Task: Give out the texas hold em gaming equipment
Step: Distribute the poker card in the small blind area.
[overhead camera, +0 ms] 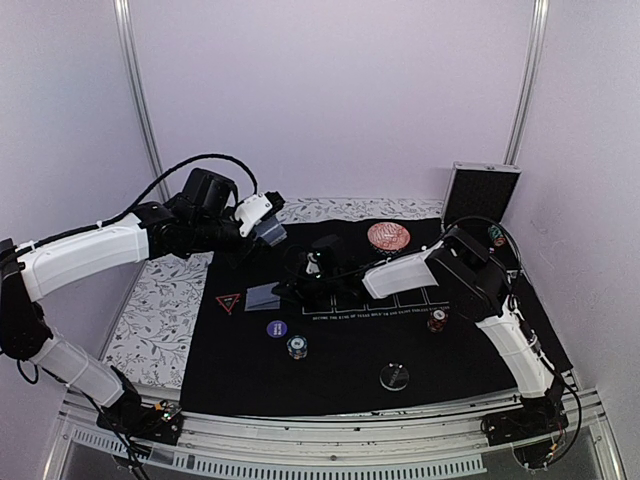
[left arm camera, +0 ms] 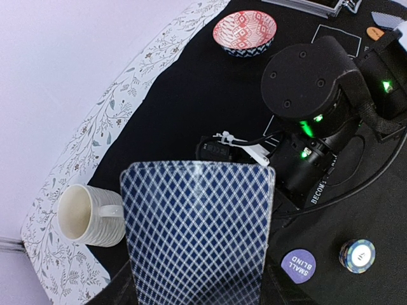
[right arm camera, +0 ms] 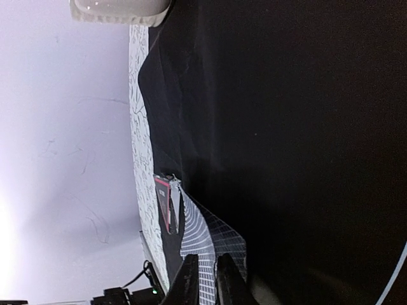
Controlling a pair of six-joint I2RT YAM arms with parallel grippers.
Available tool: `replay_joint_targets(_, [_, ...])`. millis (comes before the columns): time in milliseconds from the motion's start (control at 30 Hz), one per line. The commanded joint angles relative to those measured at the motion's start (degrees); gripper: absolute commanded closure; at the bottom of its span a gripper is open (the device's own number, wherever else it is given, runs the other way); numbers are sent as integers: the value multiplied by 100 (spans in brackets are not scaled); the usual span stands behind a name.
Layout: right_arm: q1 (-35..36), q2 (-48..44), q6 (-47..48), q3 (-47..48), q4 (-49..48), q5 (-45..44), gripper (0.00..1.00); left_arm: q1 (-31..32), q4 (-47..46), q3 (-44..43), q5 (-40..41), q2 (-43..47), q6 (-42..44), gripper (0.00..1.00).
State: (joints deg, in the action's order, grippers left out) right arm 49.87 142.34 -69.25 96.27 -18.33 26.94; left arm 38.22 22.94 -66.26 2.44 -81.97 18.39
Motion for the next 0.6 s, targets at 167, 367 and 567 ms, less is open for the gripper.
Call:
replay_joint_targets(167, [16, -295, 55, -73, -16, -84, 74, -78, -168, -98, 11, 182, -11, 50])
replay_joint_targets(367, [23, -286, 84, 2, 262, -158, 61, -87, -167, -89, 3, 183, 6, 50])
replay_joint_targets(567, [120, -261, 346, 338, 828, -303, 48, -117, -163, -89, 11, 188, 5, 50])
